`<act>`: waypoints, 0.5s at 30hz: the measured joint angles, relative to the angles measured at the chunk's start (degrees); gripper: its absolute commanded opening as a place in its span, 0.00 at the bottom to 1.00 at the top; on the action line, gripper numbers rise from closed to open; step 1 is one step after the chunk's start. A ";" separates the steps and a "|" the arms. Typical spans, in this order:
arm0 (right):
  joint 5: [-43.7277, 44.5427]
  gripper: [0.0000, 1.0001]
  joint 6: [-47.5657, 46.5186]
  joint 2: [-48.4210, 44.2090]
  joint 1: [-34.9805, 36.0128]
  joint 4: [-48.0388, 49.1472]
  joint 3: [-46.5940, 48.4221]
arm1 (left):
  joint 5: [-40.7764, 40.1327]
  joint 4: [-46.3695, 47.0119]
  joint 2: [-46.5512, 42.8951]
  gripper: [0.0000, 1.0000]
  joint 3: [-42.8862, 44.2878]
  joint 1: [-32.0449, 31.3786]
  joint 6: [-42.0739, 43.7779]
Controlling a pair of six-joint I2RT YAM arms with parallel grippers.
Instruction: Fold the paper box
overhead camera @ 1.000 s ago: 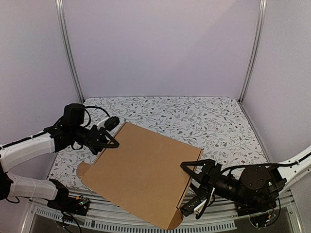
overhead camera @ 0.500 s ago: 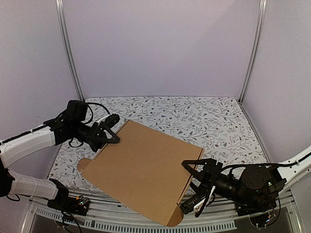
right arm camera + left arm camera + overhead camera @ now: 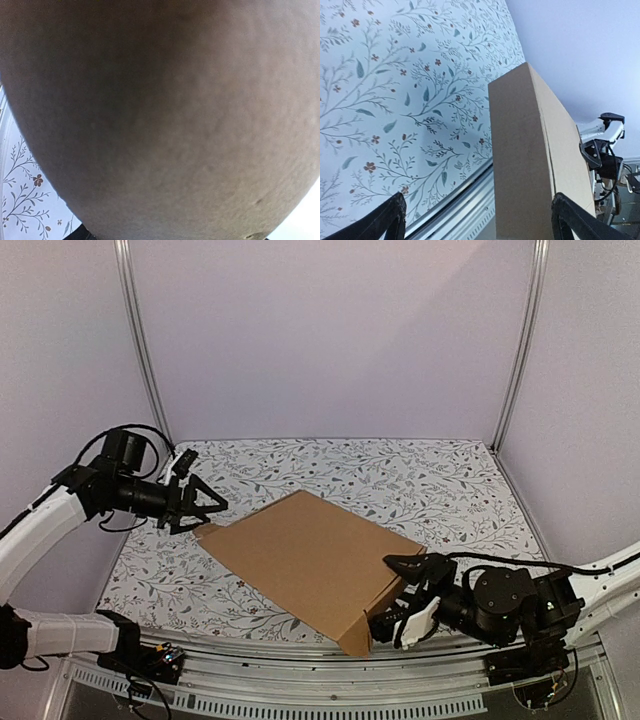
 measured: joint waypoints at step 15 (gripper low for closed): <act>-35.41 0.49 31.26 4.04 -28.81 -8.72 5.64 | -18.53 0.90 -12.24 0.99 1.92 1.29 4.42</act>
